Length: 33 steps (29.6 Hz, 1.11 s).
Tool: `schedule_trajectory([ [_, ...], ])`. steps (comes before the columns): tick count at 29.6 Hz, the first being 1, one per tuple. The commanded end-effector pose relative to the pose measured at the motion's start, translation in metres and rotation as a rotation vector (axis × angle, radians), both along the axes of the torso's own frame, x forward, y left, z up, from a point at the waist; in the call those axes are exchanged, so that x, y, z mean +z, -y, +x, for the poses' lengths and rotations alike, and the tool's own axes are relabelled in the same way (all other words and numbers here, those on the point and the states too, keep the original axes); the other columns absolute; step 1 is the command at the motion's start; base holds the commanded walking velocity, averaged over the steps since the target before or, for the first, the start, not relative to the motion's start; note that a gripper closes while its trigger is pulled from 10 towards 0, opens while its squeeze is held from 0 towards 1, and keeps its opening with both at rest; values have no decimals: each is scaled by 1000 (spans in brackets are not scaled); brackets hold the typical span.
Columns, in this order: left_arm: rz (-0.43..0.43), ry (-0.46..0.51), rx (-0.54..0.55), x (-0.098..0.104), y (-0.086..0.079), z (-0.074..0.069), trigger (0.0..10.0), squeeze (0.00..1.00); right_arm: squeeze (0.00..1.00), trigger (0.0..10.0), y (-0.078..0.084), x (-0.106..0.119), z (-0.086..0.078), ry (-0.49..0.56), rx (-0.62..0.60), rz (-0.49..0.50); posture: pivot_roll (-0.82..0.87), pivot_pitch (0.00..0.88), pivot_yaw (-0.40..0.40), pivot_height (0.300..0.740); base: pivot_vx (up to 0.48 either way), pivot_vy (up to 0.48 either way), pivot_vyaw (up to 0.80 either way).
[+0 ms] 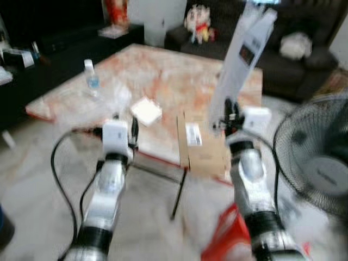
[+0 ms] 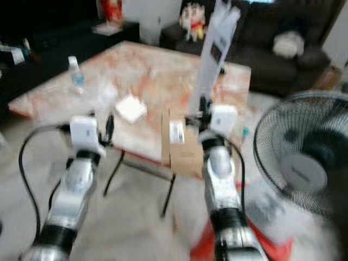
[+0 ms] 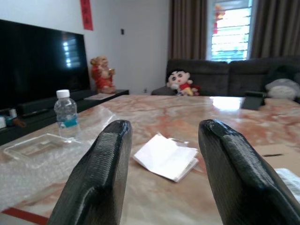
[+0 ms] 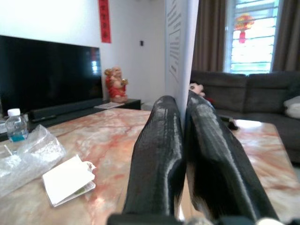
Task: Picking trash to rubbish bin
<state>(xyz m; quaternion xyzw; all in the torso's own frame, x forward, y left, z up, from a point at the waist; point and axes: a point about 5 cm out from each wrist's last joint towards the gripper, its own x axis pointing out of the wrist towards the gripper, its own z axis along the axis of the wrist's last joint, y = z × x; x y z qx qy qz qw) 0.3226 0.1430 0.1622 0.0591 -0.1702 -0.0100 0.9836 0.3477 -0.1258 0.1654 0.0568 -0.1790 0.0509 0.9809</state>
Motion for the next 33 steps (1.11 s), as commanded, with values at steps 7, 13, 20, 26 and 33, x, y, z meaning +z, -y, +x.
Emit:
schedule_trajectory([
  [7,-5,3,-12,1,5,0,10000,0,0,10000,10,1,1,-6,-25,4,-56,0,-94,740,-256,0,0],
  [13,-8,3,-13,1,6,-1,10000,0,0,10000,15,-4,0,-29,-37,-1,-59,0,-96,740,-258,0,0],
  [20,-6,-11,-7,-4,5,-2,10000,0,0,10000,24,-16,-2,-76,-58,-15,-63,5,-102,740,-219,0,0],
  [26,11,-93,-12,-25,3,-5,10000,0,0,10000,43,-36,-5,-167,-101,-20,-69,9,-103,740,0,0,0],
  [33,-28,-423,17,-102,-13,-20,10000,0,0,10000,86,-115,-31,-556,-172,-70,-71,11,-105,740,0,0,0],
])
